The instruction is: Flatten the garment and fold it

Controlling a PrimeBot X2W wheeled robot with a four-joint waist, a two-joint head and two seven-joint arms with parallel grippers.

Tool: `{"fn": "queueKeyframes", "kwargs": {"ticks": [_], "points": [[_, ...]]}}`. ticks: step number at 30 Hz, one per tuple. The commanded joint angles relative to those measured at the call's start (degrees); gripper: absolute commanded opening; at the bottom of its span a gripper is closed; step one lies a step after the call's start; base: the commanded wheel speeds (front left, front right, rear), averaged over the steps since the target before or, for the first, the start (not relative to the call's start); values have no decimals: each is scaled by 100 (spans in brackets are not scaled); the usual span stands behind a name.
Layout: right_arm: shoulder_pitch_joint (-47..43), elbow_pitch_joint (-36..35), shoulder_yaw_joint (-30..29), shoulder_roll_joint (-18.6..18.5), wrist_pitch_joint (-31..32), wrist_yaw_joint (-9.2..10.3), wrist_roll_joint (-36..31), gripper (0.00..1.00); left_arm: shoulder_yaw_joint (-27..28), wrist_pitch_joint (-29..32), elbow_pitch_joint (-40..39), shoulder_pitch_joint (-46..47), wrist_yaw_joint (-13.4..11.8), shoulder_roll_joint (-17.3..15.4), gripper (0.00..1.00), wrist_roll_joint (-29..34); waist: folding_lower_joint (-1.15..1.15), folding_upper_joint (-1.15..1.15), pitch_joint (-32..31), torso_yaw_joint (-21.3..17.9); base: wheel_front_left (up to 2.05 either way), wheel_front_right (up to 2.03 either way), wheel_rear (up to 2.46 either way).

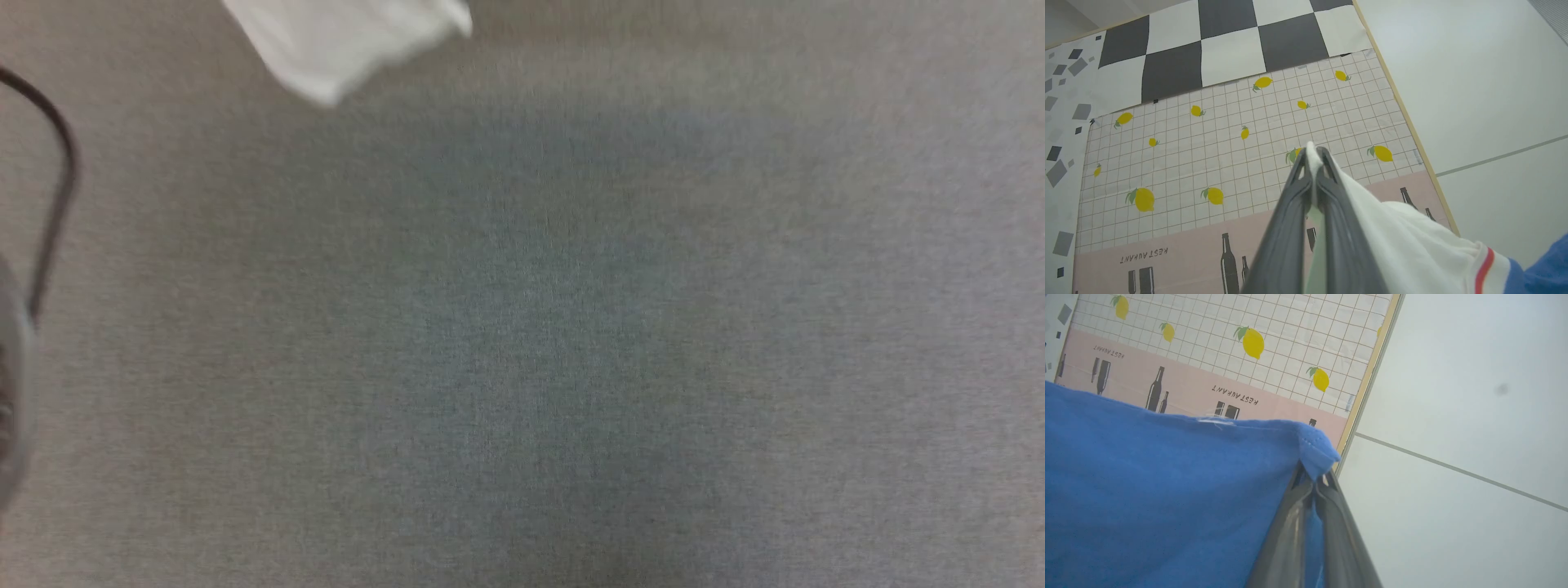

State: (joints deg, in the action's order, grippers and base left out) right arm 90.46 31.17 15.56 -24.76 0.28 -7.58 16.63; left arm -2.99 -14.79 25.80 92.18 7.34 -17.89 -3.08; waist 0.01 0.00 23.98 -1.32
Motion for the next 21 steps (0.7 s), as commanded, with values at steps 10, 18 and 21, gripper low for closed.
{"fn": "queueKeyframes", "kwargs": {"ticks": [10, 18, 21], "points": [[1142, 760, -8, 297, -317, 9, -533, 0, -119, -20, 350, 938, 3, -236, 0, 88, -1, 0, 1234, -104, 0, 0, 0], [563, 1304, 560, 352, -621, 9, -477, 0, 34, -20, 161, -107, -17, -162, 0, -135, -1, 0, 1207, -46, 0, 0, 0], [84, 1439, 906, 399, -791, 9, -313, 0, 127, -20, 8, -785, -13, -105, 0, -252, -1, 0, 1069, -12, 0, 0, 0]]}}
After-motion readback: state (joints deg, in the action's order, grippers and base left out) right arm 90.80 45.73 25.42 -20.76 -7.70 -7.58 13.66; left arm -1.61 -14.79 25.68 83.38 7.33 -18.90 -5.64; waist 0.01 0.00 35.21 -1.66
